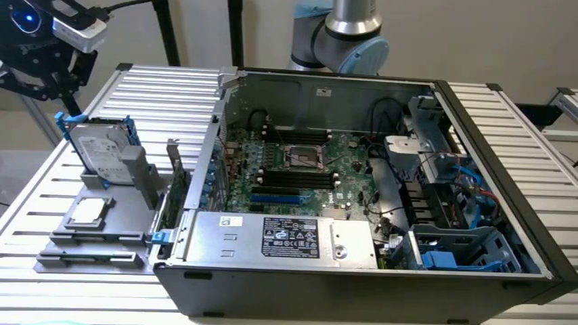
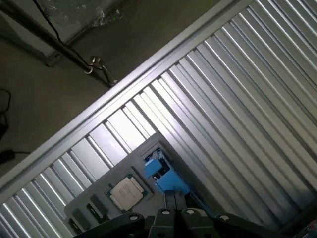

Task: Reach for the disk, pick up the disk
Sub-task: 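Pick up the disk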

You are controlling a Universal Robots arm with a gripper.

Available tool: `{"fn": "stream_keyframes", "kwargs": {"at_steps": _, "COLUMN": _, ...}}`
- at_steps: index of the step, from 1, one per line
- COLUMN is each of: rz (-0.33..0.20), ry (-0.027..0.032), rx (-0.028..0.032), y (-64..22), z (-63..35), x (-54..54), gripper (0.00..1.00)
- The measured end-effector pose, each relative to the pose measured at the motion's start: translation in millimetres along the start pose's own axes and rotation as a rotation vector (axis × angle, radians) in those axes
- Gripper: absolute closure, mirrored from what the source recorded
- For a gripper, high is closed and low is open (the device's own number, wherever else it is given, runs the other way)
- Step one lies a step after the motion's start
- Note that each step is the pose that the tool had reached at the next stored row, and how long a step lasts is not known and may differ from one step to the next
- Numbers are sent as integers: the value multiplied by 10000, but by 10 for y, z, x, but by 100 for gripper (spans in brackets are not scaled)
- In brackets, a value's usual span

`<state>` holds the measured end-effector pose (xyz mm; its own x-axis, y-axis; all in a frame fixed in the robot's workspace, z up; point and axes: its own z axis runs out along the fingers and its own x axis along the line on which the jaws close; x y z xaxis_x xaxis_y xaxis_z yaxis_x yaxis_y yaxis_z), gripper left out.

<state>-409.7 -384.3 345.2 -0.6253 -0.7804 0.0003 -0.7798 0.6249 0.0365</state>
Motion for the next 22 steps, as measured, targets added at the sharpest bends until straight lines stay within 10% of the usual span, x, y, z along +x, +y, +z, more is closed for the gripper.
{"fn": "stream_keyframes", "kwargs": {"at_steps": 22, "rz": -3768, "ry": 137, "rx": 2, "y": 17, "z": -14, "x": -19, "gripper": 89}}
